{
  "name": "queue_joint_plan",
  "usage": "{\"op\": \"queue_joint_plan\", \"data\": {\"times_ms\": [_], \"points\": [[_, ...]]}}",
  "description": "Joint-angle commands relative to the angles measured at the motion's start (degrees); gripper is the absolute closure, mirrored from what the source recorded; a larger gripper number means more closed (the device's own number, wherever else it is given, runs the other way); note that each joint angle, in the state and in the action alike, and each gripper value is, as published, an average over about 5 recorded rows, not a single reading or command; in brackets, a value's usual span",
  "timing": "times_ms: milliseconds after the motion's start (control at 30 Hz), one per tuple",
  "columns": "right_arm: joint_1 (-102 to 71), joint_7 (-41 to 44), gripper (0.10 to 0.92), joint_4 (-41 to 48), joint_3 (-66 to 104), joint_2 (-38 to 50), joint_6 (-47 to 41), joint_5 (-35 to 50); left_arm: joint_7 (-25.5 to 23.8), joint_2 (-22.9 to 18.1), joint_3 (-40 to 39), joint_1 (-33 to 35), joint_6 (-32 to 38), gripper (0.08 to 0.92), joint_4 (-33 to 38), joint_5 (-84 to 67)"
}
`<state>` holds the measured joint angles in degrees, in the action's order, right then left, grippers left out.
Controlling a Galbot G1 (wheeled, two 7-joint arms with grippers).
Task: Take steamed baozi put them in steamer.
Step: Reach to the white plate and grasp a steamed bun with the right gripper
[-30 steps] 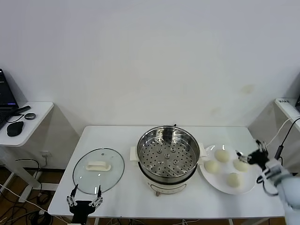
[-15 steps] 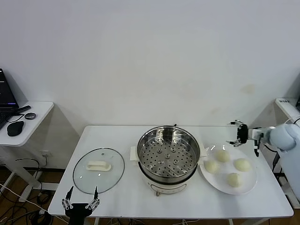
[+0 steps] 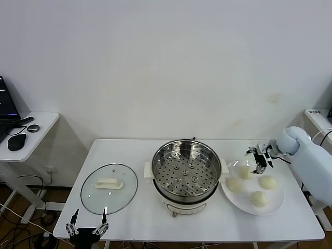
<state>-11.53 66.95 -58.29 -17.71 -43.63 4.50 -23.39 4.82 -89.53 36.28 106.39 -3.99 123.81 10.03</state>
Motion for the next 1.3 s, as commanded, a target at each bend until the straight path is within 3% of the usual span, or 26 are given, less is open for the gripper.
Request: {"op": "queue_joint_plan", "data": {"times_ms": [33,400,1300], "points": [[2.2,3.2,0.203,5.3,-4.2,-1.5,-2.8,-0.2,-0.1,0.1,-0.1,0.4,0.0,0.177,-0.1,0.1],[0.9,-2.6,0.203,10.8,0.3,-6.5,-1.9,-6.2,0.0,0.1,0.2,0.3,0.0,0.177,-1.1,0.1],[-0.7,-3.6,0.227,12.3,2.3,-8.1,-2.8,-6.5,0.2,-0.2,-0.4,0.7,0.2,0.177,-2.1,0.2]]}}
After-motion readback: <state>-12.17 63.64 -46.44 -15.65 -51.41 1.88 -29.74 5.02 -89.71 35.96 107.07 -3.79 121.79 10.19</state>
